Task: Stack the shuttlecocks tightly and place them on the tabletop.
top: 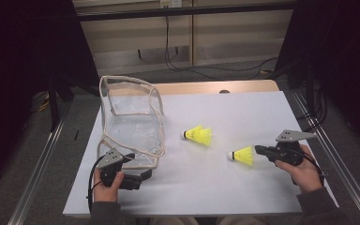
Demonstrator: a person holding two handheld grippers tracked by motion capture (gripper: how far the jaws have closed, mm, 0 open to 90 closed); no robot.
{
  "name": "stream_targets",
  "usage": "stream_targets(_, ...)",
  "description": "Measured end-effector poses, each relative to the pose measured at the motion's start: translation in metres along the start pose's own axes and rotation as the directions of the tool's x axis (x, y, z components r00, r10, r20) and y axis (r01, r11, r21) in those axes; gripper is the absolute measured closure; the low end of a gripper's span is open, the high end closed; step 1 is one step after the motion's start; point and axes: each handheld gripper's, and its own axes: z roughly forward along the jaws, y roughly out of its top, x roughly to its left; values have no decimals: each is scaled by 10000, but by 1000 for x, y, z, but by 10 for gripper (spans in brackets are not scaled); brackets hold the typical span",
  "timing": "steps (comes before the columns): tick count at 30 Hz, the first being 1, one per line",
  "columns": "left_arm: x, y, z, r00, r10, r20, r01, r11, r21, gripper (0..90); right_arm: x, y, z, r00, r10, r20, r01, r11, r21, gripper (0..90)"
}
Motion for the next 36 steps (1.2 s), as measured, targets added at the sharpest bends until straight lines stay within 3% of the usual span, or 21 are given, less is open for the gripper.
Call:
stream_targets(6, 0, 0, 0, 10000, -11, 2, 11, 10000, -49, 19, 4, 7, -5, 10000, -17, -53, 16, 9999, -162, 799)
stream_targets(11, 0, 0, 1, 10000, -11, 3, 11, 10000, -49, 19, 6, 10, -7, 9990, 410, -195, -417, 9985, -344, 614)
stream_targets(16, 0, 0, 0, 10000, -6, 8, 6, 10000, -27, 19, 10, 9, -4, 9978, 450, -478, -470, 9981, -407, 513)
stream_targets(18, 0, 0, 0, 10000, -6, 12, 6, 10000, -23, 19, 12, 9, -1, 9962, 573, -653, -604, 9971, -465, 418)
stream_targets(24, 0, 0, 0, 10000, 10, 6, -10, 10000, 6, 19, 15, 6, 6, 9934, 699, -911, -736, 9966, -381, 346)
stream_targets(36, 0, 0, 0, 10000, 4, -1, -4, 10000, -41, 19, 20, -1, 13, 9931, 989, -636, -1004, 9947, -203, 173)
